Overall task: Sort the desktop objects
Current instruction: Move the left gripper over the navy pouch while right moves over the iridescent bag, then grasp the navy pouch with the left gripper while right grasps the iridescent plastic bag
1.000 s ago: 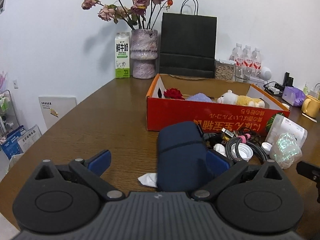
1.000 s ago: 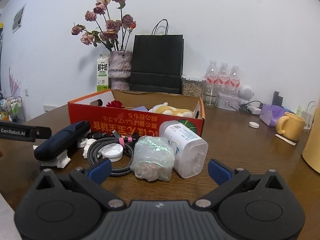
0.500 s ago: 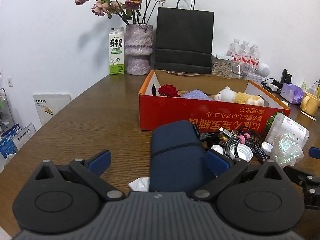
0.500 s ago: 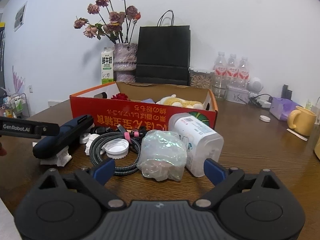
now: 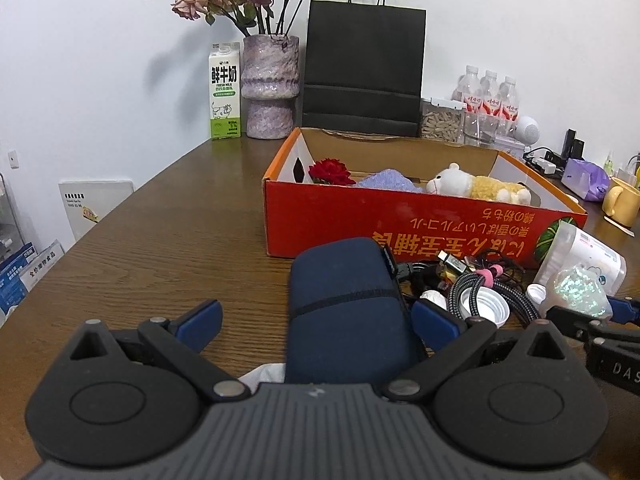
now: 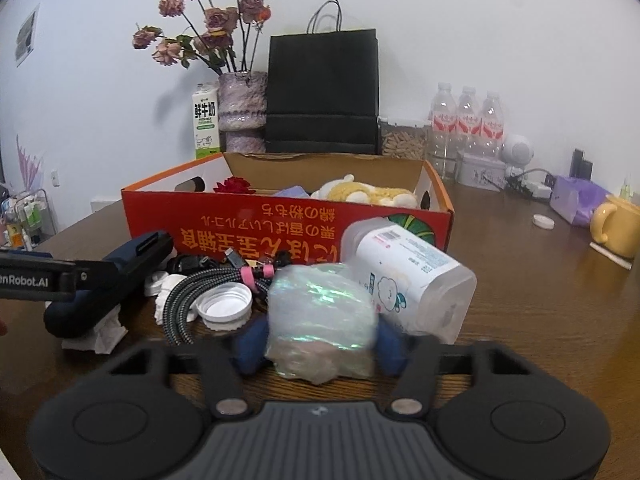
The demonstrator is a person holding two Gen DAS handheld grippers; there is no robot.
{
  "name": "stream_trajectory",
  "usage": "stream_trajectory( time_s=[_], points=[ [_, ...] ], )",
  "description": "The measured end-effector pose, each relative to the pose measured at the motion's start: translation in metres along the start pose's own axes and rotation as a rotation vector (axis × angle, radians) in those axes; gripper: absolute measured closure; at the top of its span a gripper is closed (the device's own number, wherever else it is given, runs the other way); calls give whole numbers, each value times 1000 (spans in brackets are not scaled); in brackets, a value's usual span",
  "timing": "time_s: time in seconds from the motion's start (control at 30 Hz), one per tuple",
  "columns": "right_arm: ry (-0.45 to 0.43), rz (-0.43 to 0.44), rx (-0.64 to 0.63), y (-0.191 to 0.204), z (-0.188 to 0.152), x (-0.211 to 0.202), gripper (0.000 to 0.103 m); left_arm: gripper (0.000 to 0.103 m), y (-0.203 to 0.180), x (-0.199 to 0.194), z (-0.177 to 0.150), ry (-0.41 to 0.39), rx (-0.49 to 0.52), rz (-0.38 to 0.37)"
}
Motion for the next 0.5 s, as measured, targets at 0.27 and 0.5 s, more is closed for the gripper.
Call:
stream_trajectory(
  time_s=[0.27, 0.5],
  points=[
    [-10, -4, -4, -1, -1, 0, 62, 0, -5, 11, 3, 35, 3, 1],
    [-8, -15, -10, 1, -3, 0, 62, 0, -2, 25, 1, 87, -22, -8]
  ],
)
Point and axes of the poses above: each gripper's, at about its wrist camera, not at the fingertips, and x roughly the way its jaws point, y to its left, z to its top, the point moved 7 cm from there along x, roughly the way its jaws point, and after that the axes turned 11 degrees about y, right-handed, at the moved point
